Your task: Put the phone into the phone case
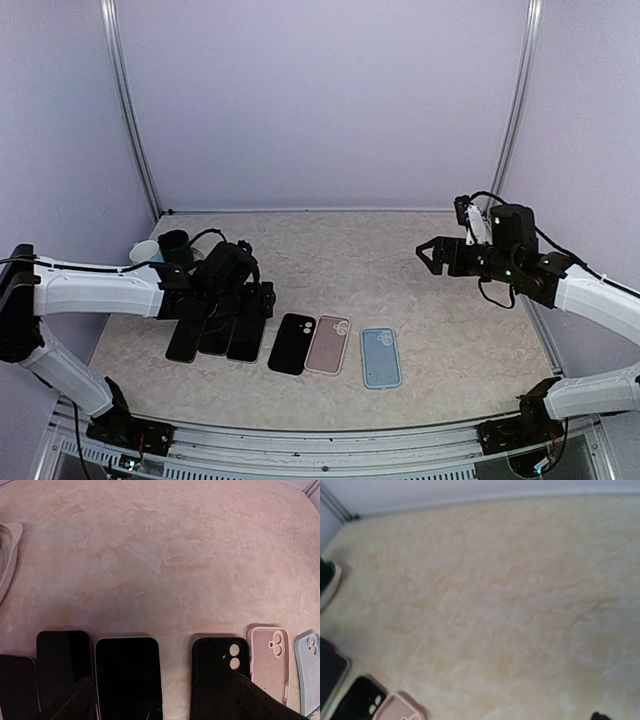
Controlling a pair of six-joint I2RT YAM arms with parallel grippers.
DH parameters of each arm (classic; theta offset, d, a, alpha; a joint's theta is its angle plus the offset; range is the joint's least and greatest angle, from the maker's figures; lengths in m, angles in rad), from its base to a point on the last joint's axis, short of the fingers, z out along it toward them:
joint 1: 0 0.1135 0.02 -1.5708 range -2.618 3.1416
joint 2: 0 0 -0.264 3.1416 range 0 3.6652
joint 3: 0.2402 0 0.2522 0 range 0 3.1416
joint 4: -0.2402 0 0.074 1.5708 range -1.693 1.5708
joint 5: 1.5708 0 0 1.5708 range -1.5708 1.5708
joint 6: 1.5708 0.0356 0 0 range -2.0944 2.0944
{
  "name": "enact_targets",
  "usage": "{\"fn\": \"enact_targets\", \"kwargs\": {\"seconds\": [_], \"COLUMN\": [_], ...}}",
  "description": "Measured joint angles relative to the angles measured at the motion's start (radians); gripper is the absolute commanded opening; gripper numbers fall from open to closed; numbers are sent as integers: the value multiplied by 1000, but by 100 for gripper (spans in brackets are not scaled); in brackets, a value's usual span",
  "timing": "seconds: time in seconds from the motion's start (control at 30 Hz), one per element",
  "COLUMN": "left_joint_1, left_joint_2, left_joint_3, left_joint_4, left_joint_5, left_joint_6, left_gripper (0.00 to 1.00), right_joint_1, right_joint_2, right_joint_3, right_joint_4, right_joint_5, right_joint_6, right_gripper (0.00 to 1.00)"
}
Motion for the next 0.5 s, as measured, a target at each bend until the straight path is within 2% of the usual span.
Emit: {"fn": "enact_targets", "kwargs": {"seconds": [0.27,0.5], "left_joint_1": [85,77], "left_joint_2": [115,120], "left_joint_3": [-42,-69], "left_joint_4": [-18,-13], "left_joint_5": [146,201], "left_joint_6": [-43,-61], "left_gripper": [86,86], "right_joint_1": [62,66], "right_joint_2": [98,117], "right_joint_3": [19,18], "right_joint_4": [-38,-46], "right_joint_5": [87,120], "right_joint_6": [8,7], "right_gripper": [95,95]}}
